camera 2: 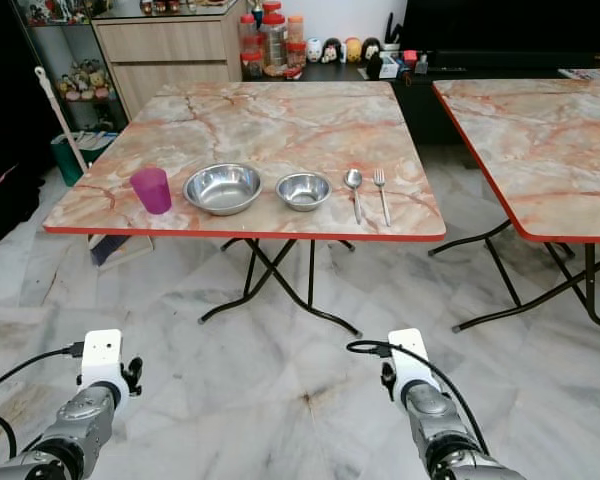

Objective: Setting the table

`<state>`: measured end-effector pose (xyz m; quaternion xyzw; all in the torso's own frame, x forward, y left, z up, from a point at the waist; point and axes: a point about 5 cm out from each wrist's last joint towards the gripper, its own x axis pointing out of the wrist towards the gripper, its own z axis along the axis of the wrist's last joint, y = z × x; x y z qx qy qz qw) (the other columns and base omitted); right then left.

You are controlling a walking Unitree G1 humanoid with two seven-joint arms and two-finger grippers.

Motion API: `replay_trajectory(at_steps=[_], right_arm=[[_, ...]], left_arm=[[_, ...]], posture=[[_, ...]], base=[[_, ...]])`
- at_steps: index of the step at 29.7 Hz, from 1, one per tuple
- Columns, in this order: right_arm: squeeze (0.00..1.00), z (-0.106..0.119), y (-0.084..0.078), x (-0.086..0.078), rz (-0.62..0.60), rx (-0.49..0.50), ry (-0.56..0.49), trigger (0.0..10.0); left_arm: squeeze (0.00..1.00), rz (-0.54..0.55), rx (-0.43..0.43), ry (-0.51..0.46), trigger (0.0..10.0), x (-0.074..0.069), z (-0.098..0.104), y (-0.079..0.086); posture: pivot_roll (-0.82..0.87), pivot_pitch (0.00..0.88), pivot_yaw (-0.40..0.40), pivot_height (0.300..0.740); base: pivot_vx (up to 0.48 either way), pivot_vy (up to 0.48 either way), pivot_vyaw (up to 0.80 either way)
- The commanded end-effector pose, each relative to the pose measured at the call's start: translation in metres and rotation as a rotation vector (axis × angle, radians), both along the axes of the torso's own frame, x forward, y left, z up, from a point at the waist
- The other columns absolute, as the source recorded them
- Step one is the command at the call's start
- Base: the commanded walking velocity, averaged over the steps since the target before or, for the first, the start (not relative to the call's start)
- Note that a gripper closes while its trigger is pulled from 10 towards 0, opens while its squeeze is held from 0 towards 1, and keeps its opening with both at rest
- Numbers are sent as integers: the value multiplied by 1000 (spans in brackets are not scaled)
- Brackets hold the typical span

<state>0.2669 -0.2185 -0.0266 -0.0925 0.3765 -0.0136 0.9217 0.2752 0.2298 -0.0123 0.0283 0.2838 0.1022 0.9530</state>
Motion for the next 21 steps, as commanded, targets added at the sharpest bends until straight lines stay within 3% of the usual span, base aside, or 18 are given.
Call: replay_trajectory(at_steps=[1, 21], right_arm=[[0, 4, 0, 4, 2, 2, -22, 10000], [0, 7, 4, 9, 11, 0, -24, 10000]], left_arm=[[0, -9, 3, -2, 10000, 3, 2, -1], [0, -18, 5, -1, 10000, 4, 3, -2]], posture=[[-12, 0, 13, 740], [-14, 0, 11, 740]], base=[[262, 0, 0], [294, 0, 0]])
